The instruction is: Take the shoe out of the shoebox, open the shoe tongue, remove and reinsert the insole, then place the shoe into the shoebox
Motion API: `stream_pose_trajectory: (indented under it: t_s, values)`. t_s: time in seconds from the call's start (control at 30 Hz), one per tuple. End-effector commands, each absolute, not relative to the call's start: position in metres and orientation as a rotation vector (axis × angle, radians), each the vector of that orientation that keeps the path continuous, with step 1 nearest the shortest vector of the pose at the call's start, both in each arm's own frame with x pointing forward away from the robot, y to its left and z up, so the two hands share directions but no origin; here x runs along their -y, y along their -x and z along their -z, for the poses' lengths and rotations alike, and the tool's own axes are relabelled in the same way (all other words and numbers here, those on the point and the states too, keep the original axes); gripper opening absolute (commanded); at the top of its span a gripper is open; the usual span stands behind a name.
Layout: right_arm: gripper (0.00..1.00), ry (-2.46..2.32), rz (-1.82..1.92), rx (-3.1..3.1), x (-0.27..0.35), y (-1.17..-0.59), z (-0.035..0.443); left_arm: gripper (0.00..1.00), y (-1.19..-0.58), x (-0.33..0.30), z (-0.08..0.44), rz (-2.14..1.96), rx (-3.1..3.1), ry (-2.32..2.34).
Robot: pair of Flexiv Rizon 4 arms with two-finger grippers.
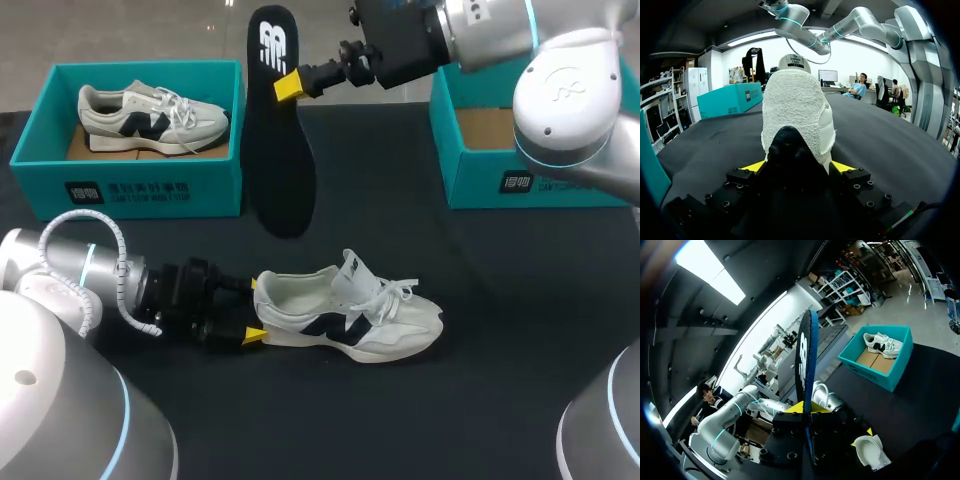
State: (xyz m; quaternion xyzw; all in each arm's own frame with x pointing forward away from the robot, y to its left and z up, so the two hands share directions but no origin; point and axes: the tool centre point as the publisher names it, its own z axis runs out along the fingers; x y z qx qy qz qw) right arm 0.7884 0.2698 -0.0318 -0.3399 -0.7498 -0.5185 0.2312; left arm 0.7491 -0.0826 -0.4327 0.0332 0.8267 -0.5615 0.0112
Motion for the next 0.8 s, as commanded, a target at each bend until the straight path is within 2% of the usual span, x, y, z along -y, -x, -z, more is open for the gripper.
stream_pose_trajectory:
  t_s: [0.03, 0.47, 0.8]
  values:
    - [0.00, 0.960, 1.445, 2.046, -0.277, -0.771, 0.022, 0.00, -0.748, 0.084, 0.437, 1.749, -2.579, -0.104]
    - [0.00, 0.958, 1.396, 2.024, -0.273, -0.743, 0.002, 0.00, -0.748, 0.084, 0.437, 1.749, -2.579, -0.104]
    - [0.00, 0.980, 1.336, 2.136, -0.267, -0.745, 0.002, 0.00, -0.748, 0.084, 0.437, 1.749, -2.579, -0.104]
